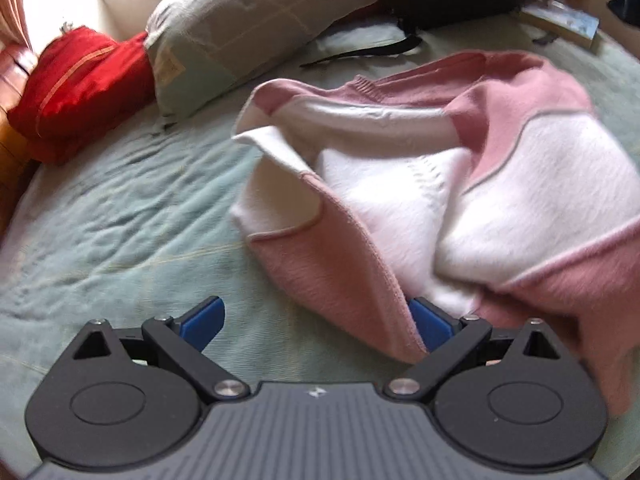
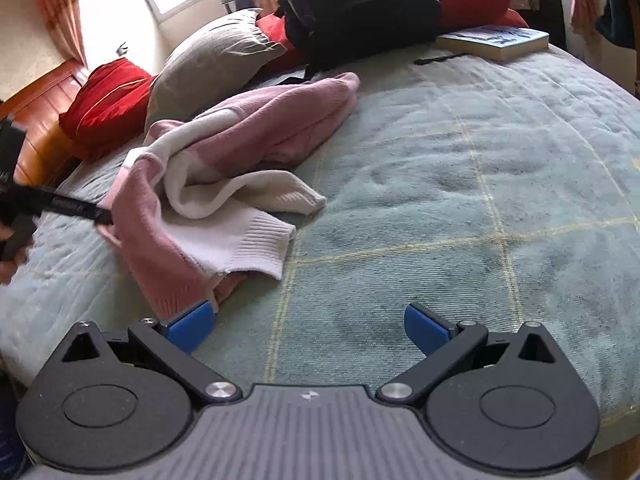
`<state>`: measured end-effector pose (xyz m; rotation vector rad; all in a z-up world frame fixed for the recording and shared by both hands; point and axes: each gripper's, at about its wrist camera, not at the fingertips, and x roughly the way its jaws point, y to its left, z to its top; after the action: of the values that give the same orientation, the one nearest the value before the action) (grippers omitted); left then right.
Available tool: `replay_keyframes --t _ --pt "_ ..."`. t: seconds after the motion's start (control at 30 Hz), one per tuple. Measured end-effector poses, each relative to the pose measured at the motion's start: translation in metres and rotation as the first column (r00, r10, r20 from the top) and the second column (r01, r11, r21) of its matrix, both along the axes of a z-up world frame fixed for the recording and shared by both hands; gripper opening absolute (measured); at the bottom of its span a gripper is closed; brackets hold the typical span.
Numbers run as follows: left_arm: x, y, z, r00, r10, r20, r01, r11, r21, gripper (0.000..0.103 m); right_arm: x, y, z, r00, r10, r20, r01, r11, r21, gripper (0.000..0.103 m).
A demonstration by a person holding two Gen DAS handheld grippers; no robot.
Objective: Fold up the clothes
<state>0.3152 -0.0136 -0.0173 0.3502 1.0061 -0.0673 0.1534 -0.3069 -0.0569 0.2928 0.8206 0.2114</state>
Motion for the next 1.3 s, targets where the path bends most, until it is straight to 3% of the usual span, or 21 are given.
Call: replay_keyframes --t 0.3,0.77,1.3 --pt "0.006 0.002 -0.024 0.999 0.041 -0.013 -0.041 0.998 0.054 0.098 -0.002 0.007 -0.001 1.000 0.021 -0.004 -0.021 1.000 -0.009 0.103" --pt "0.006 0.063 -0.009 0.983 0.154 0.100 -0.169 0.972 0.162 0.098 0.002 0.014 -0.006 1.000 0.013 -0.016 -0.013 1.000 -0.019 0.103" --pt "0.056 0.165 -0.011 0.929 0.312 0.201 -0.357 0.899 0.253 0.098 0.021 0.031 -0.012 0.998 -0.009 -0.055 0.005 0.997 -0.072 0.103"
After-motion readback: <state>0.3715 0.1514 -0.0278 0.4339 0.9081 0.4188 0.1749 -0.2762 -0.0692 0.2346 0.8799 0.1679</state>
